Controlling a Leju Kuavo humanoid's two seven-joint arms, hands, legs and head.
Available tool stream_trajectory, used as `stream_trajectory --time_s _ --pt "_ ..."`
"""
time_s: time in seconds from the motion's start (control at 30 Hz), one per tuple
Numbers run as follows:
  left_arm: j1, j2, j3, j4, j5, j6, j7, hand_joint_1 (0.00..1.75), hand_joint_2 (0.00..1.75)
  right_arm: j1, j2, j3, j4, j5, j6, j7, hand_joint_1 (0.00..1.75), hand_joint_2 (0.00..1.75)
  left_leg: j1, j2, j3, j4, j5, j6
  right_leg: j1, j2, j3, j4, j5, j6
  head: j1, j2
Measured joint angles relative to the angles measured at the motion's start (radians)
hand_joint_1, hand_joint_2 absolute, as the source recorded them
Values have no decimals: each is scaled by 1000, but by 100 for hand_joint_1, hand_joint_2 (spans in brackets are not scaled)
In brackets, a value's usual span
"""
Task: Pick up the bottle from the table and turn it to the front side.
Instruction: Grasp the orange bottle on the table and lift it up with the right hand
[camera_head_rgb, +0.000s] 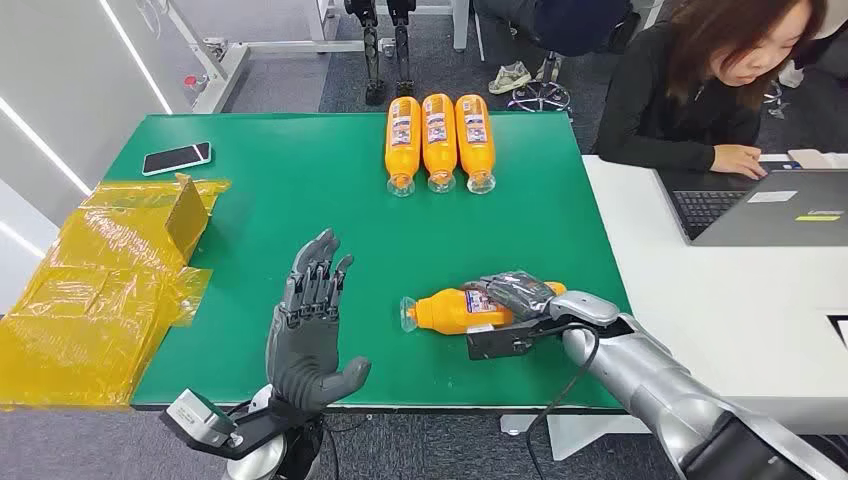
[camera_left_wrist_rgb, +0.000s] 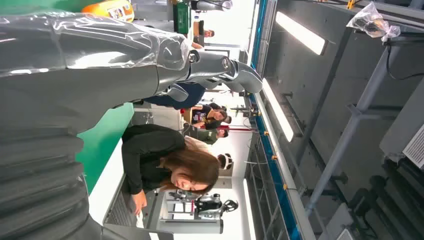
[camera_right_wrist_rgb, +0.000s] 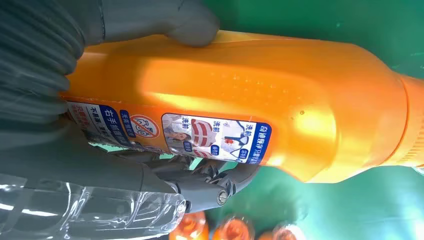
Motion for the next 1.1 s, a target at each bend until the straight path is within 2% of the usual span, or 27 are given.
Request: stream_trajectory --time_s 0.07,0.27,0.4,0.53,0.7,0.83,1.1 --pt "3 0 1 -3 -2 0 0 0 175 10 -4 -2 -32 12 -17 18 175 175 0 0 -1 0 0 0 0 0 -1 0 0 0 0 0" --pt "16 0 10 -20 -12 -5 0 0 175 40 -29 -51 -287 88 -76 125 175 175 0 0 -8 1 3 1 0 0 -9 1 2 -1 0 0" --pt "20 0 13 -27 -13 -7 0 0 175 43 -43 -83 -402 111 -92 142 175 175 0 -2 -11 0 3 1 0 -1 -11 1 1 -1 0 0" --pt "26 0 22 -31 -14 -7 0 0 175 65 -72 -132 -534 189 -183 173 175 175 0 -2 -15 1 2 1 0 -2 -15 1 1 -1 0 0" --pt "30 0 32 -34 -13 0 0 0 175 147 -97 -212 -756 279 -252 206 175 175 0 -2 -16 0 2 1 0 -2 -15 0 1 0 0 0" --pt "26 -1 33 -34 -12 -1 0 0 175 230 -76 -256 -863 371 -283 254 175 175 0 -3 -17 0 1 1 0 -2 -16 0 0 0 0 0" --pt "-10 -10 31 -14 5 -7 0 0 175 427 5 -362 -968 511 -303 285 175 175 0 -4 -17 0 1 1 0 -3 -16 0 0 0 0 0"
